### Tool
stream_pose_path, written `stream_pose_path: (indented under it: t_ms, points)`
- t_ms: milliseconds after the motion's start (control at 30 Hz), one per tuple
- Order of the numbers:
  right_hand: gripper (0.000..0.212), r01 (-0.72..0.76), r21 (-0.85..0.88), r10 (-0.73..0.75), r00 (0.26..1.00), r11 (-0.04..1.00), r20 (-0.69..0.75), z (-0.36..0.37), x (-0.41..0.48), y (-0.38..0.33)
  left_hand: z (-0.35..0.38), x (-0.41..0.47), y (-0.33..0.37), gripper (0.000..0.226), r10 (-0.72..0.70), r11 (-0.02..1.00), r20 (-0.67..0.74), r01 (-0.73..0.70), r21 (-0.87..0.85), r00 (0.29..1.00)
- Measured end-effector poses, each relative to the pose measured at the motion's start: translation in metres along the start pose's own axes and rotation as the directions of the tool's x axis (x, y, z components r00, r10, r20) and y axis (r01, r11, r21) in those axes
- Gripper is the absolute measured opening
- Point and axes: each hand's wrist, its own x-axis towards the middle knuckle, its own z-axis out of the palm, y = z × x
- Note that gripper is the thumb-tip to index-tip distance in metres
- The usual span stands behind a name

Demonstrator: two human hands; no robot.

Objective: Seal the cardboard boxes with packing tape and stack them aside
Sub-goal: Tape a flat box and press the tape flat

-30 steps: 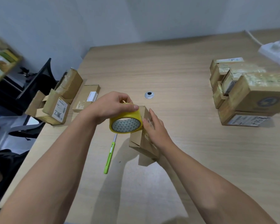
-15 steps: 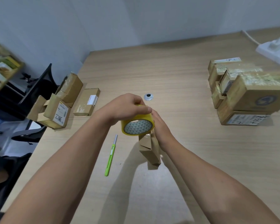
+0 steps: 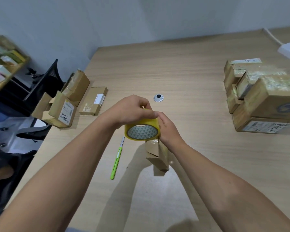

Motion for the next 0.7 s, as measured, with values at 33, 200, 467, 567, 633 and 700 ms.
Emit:
stream_pose_path:
  t_ms: [33,200,467,567,633,700]
  points:
    - [0.024,0.035,-0.048,-0.035,0.999,0.998,0.003,-0.001,-0.001,-0.001,-0.003,-0.001,-0.003,0.031,-0.006,1.0,0.011,0.006,-0.008,1.0]
    - [0.027,0.123,-0.202,-0.122,0.992,0.972,0.017,0.0,0.0,0.0,-0.013,-0.004,-0.023,0.02,-0.03,0.999,0.035,0.031,-0.024,0.999]
    - [0.028,0.122,-0.203,-0.126,0.992,0.972,-0.009,-0.008,-0.005,-0.001,-0.007,-0.001,-0.062,0.023,-0.132,0.991,0.056,0.133,-0.017,0.99]
    - [0.027,0.111,-0.169,-0.118,0.992,0.979,-0.036,-0.019,-0.008,0.002,0.014,0.004,-0.068,0.022,-0.13,0.991,0.044,0.131,-0.033,0.991]
    - [0.029,0.095,-0.178,-0.1,0.995,0.98,-0.018,-0.024,-0.01,0.001,0.023,0.01,-0.069,0.022,-0.111,0.994,0.029,0.112,-0.016,0.993]
    - [0.033,0.065,-0.22,-0.066,0.998,0.973,-0.001,-0.029,-0.012,-0.003,0.032,0.015,-0.068,0.021,-0.092,0.996,0.026,0.091,0.021,0.995]
